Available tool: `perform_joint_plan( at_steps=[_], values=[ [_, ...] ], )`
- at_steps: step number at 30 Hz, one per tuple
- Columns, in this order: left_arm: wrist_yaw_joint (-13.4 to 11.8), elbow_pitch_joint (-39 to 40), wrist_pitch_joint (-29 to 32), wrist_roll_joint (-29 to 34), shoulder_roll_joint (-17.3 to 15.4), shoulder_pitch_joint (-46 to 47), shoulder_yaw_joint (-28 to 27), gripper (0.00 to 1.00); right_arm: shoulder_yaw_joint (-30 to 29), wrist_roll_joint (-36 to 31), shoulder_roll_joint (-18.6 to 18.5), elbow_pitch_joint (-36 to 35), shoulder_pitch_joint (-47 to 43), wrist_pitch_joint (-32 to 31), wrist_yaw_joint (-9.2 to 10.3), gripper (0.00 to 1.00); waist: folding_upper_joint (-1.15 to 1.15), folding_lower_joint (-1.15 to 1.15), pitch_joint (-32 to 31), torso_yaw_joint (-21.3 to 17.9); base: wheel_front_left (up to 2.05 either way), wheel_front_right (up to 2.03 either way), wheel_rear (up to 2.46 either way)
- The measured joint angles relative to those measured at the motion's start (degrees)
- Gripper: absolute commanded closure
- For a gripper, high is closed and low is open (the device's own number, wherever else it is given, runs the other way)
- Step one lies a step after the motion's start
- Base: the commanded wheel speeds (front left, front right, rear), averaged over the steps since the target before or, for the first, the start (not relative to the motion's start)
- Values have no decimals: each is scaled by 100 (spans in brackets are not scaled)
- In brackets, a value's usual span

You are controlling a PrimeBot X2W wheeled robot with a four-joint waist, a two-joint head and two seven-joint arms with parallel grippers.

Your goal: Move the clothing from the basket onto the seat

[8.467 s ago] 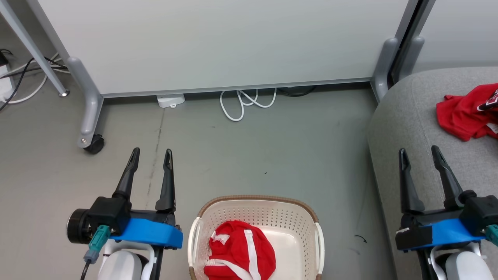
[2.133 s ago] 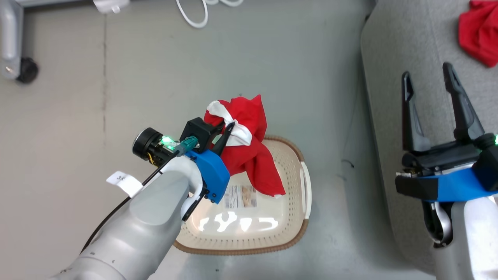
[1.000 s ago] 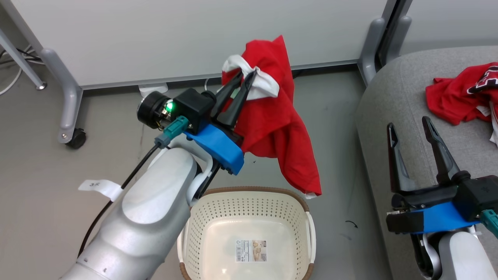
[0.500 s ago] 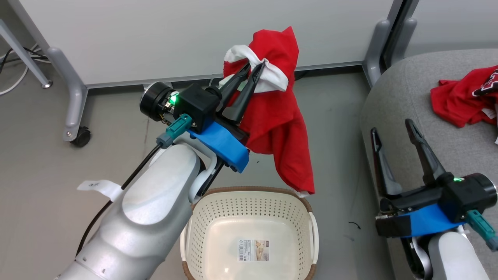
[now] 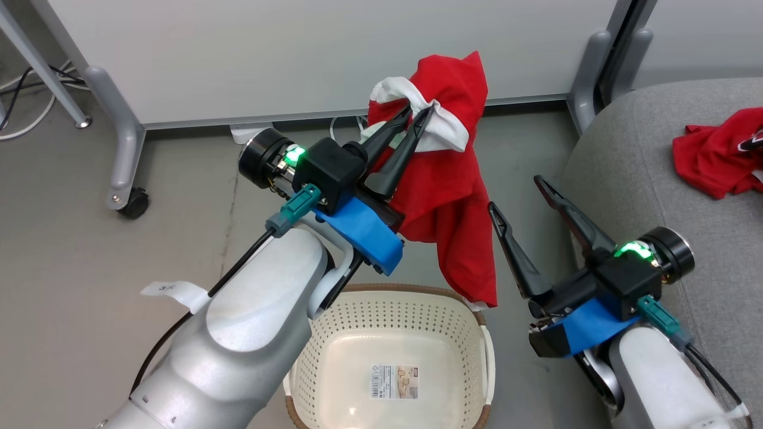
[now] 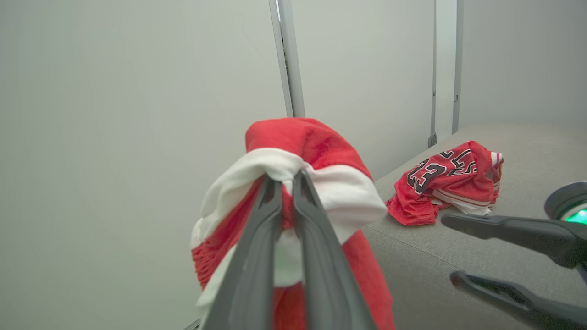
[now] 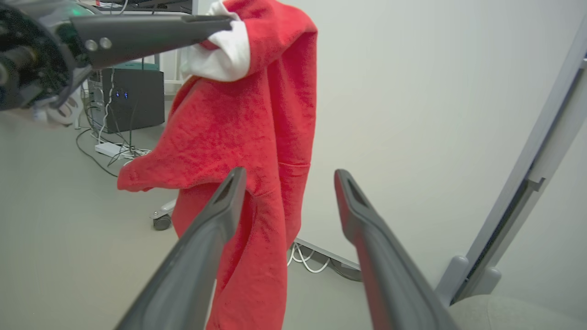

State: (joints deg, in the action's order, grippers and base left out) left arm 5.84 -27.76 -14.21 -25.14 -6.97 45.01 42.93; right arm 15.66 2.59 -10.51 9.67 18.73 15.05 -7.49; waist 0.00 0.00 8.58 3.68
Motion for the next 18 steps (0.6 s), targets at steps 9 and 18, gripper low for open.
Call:
perform_joint_plan(
  at_steps=[9, 18],
  values=[
    [10, -27, -2, -8, 88, 65, 124, 100, 655, -115, -270, 860, 691, 0, 0, 0, 0, 0, 49, 115, 0, 0, 0],
    [25, -13, -24, -8, 182, 124, 258, 100, 1038, -143, -277, 1621, 1214, -1, 0, 0, 0, 0, 111, 248, 0, 0, 0]
  ],
)
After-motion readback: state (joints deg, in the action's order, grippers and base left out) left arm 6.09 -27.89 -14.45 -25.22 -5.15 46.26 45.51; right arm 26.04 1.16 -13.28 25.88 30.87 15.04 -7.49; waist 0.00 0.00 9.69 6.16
